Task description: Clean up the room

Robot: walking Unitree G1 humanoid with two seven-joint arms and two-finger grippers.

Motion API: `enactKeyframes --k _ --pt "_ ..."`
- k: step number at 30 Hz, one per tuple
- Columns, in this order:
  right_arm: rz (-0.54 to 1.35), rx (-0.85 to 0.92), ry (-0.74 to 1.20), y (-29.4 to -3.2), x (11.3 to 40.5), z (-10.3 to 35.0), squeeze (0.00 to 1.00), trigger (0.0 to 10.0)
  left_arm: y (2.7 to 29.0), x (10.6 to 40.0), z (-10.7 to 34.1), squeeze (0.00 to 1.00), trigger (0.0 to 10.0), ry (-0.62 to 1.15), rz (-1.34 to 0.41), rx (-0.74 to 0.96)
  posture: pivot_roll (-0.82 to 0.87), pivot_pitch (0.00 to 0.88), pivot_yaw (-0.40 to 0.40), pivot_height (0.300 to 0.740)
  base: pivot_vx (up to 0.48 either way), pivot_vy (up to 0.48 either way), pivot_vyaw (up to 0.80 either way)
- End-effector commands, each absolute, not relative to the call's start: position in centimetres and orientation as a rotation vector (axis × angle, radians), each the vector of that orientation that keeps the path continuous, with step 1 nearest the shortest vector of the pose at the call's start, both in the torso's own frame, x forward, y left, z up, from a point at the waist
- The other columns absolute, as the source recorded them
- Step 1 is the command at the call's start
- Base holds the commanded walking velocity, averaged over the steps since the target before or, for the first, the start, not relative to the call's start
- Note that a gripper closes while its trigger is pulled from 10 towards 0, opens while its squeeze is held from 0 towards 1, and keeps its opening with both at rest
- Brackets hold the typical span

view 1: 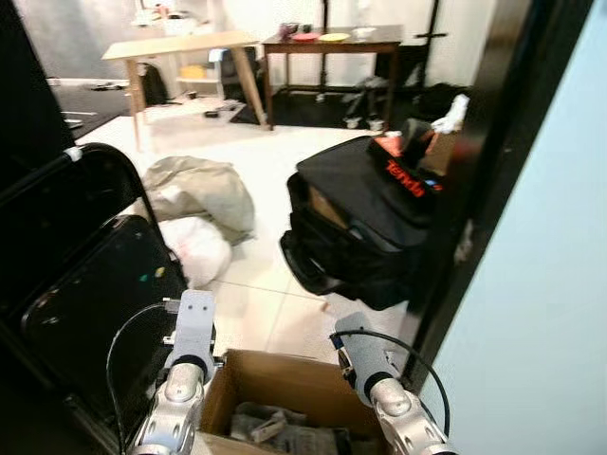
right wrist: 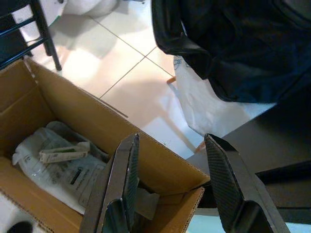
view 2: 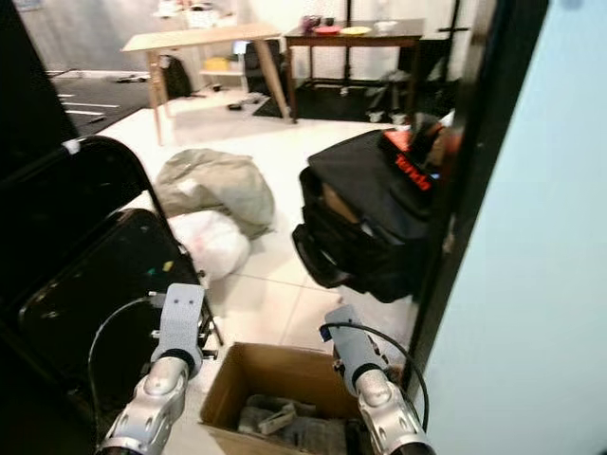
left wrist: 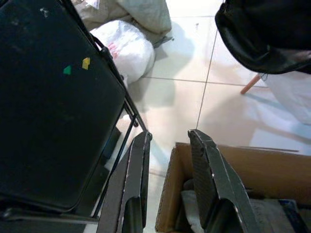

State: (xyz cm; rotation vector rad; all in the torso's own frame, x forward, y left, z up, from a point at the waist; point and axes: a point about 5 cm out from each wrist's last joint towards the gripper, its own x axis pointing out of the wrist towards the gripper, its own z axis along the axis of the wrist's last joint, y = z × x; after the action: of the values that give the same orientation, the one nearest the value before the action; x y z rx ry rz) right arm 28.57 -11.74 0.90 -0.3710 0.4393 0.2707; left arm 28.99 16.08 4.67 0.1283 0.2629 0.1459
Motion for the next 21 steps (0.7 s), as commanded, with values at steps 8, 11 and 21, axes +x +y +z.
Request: enactKeyframes --k 8,11,21 --pt "0.336 -0.369 0.438 -10.9 28.7 0.9 0.0 10.0 17.5 27.5 4.3 0.0 10.0 0.264 0.183 0.13 0.09 0.02 -0.02 0.734 0.0 0.0 0.0" --pt "0.318 -0.339 0.475 -11.1 28.3 0.5 0.0 10.0 17.7 27.0 4.2 0.0 10.0 0.26 0.165 0.148 0.09 0.021 -0.02 0.734 0.0 0.0 0.0" --pt "0.296 -0.263 0.484 -11.2 28.2 0.7 0.0 10.0 17.1 26.9 4.5 0.0 10.0 0.248 0.141 0.165 0.08 0.02 -0.019 0.734 0.0 0.0 -0.72"
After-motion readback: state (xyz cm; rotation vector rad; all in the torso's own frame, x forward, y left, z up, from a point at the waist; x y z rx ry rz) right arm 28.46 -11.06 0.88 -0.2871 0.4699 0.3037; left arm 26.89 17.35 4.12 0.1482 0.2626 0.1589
